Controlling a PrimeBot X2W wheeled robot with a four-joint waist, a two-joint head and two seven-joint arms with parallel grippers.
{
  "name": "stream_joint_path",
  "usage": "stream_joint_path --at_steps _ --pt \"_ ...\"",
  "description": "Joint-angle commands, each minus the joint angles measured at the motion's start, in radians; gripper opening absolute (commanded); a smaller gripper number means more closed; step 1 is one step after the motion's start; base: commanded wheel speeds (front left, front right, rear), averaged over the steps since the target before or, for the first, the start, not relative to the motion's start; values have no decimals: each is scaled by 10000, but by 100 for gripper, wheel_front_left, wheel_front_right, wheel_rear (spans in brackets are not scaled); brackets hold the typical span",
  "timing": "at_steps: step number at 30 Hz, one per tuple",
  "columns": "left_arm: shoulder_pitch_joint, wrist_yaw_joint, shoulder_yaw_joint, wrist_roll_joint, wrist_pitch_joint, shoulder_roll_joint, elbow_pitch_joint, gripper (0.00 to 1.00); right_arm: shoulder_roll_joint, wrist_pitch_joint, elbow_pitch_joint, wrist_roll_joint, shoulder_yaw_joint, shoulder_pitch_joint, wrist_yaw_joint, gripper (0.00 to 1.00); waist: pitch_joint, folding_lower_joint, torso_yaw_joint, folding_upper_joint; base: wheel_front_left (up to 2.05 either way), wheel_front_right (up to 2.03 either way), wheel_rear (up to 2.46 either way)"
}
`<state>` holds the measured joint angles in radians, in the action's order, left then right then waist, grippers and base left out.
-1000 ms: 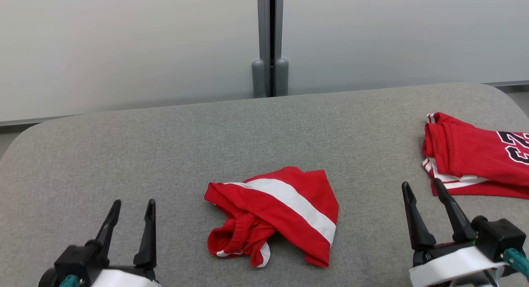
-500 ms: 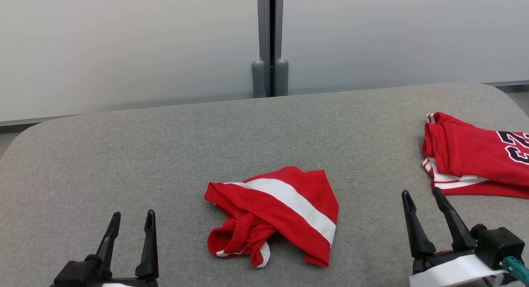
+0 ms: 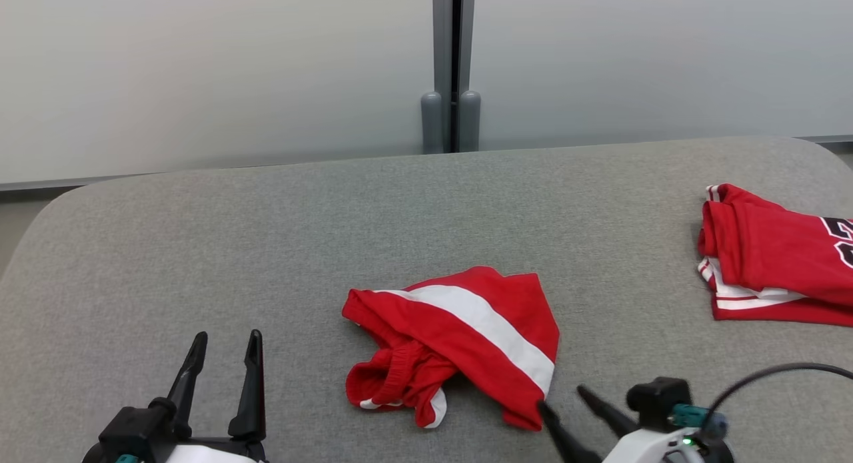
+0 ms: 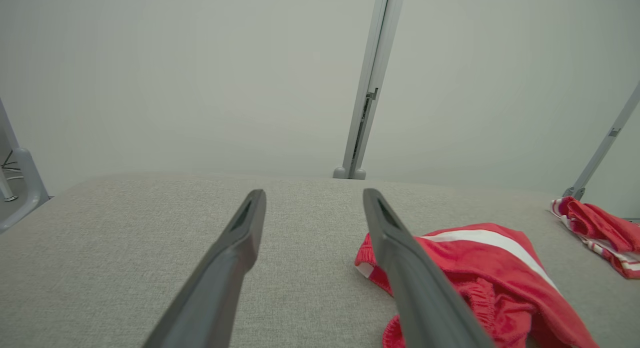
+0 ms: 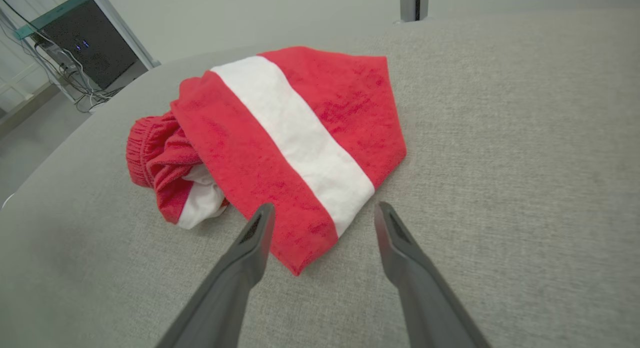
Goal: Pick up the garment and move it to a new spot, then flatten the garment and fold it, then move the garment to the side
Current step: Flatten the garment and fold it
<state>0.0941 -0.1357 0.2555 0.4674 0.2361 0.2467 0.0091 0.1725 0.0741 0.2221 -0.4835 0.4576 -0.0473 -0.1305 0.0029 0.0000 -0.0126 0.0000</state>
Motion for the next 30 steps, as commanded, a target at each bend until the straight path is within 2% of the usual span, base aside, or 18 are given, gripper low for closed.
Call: stream_joint_path --at_steps 1,7,11,12,13,14,18,21,26,30 --pt "-168 43 4 10 -17 31 19 100 -2 120 66 -33 27 -112 -6 100 46 0 82 0 0 0 0" --pt "-285 140 166 84 -9 -118 182 100 -443 1712 1062 165 -41 -554 -6 100 181 0 536 0 0 0 0" --pt "-405 205 175 149 19 -136 323 100 -711 2018 1454 438 -480 -756 -6 100 244 0 818 0 0 0 0" --pt "-417 201 163 152 33 -128 347 100 -781 2046 1539 484 -567 -756 -6 45 262 0 867 0 0 0 0" --pt "-433 206 151 152 43 -119 373 100 -833 2039 1606 553 -700 -764 -6 10 282 0 912 0 0 0 0" --pt "-452 222 147 161 49 -116 399 100 -864 1961 1630 606 -808 -790 -6 0 297 0 943 0 0 0 0" --pt "-472 226 130 197 87 -134 468 100 -935 1661 1580 935 -1146 -912 -6 0 349 0 935 0 0 0 0" --pt "-475 258 152 215 105 -155 502 100 -680 1491 1324 1380 -1313 -1038 -6 0 369 0 763 0 0 0 0" --pt "-510 293 247 211 89 -176 562 100 301 1561 360 2290 -1577 -1273 -5 0 386 0 308 0 0 0 0" --pt "-598 333 311 224 59 -180 604 100 1248 1886 -457 2594 -1823 -1182 -5 0 448 0 -4 0 0 0 0"
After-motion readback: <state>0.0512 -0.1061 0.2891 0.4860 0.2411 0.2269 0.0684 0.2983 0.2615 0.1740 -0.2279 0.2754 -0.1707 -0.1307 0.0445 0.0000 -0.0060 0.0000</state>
